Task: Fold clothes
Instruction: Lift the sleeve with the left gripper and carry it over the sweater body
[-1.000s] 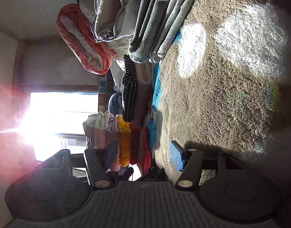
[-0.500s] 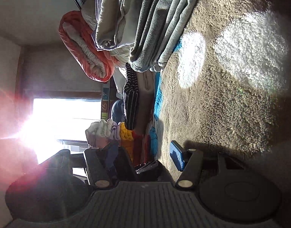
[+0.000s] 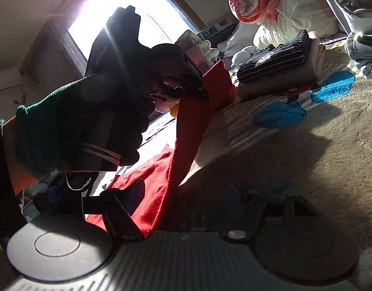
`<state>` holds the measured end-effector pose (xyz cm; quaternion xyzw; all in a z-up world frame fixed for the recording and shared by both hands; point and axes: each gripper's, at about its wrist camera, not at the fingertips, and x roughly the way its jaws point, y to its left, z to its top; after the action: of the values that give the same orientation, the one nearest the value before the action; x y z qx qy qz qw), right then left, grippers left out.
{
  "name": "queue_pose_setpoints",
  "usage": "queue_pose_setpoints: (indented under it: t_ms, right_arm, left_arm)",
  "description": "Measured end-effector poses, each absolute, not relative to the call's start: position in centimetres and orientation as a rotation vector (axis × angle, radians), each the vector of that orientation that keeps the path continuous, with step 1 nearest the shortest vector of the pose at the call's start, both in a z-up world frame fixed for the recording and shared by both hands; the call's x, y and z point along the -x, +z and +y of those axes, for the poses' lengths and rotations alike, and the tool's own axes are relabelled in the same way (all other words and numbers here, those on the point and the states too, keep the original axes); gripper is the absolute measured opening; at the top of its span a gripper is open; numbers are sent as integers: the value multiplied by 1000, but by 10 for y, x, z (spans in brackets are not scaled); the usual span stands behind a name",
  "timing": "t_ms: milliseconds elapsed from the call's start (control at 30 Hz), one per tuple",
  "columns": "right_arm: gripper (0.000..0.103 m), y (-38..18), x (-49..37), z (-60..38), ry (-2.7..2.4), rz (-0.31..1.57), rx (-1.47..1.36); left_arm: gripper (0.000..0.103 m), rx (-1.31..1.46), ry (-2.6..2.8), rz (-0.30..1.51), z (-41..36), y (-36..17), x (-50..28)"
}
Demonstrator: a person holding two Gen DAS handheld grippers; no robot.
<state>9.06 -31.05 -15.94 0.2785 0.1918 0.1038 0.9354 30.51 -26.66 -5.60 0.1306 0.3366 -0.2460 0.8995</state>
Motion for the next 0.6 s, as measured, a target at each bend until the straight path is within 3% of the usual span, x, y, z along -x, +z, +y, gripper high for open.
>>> queue_pose_setpoints:
  t_ms: [367, 600]
  right_arm:
    - [70, -164, -94, -192, 297, 491, -220]
    - [68, -168, -93, -167, 314, 494, -112]
  left_arm:
    - [3, -83, -493, 598, -171, 8, -301]
    - [3, -29, -474, 565, -116, 27, -298]
